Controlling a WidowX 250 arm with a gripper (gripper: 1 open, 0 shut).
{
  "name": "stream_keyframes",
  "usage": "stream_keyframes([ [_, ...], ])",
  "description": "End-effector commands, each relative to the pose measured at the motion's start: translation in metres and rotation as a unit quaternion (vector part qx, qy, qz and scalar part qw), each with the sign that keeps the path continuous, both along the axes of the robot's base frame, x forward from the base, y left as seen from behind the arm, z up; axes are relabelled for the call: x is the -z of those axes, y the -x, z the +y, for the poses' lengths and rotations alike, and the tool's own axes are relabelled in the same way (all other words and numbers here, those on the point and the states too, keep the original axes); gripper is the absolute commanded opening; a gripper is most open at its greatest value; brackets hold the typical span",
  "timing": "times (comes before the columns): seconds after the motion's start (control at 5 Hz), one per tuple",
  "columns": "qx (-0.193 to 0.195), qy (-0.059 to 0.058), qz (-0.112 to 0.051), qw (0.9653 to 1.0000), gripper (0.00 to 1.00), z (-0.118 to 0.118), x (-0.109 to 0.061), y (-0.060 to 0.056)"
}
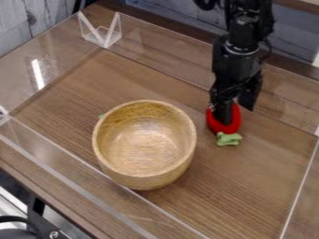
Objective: Move the red object to the right side of the table
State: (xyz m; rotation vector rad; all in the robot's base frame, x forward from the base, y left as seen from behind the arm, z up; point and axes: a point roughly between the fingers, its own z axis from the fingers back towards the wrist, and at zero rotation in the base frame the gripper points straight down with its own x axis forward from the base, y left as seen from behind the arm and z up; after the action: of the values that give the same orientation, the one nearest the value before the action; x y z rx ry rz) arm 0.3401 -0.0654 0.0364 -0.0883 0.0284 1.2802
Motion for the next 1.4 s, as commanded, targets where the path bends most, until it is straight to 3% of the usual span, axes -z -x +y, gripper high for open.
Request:
stream_keyframes([
  [0.0, -0.022, 0.004, -0.018, 0.9996, 1.0, -0.005, -0.018, 0.004],
  [0.2, -0.015, 0.007, -0.009, 0.9998, 1.0, -0.004, -0.026, 0.005],
  [0.4, 0.054, 0.02, -0.009, 0.9983, 0.0, -0.006, -0.045, 0.011],
  [0.6, 0.165, 0.037, -0.013, 0.9855, 0.0, -0.018, -0.067, 0.025],
  [0.8, 0.271, 0.041, -0.011, 0.9616, 0.0, -0.039, -0.066, 0.049],
  [1.0, 0.349, 0.041, -0.004, 0.9362, 0.0, -0.055, -0.058, 0.057],
  [1.2, 0.394, 0.04, 0.007, 0.9183, 0.0, -0.057, -0.05, 0.065],
])
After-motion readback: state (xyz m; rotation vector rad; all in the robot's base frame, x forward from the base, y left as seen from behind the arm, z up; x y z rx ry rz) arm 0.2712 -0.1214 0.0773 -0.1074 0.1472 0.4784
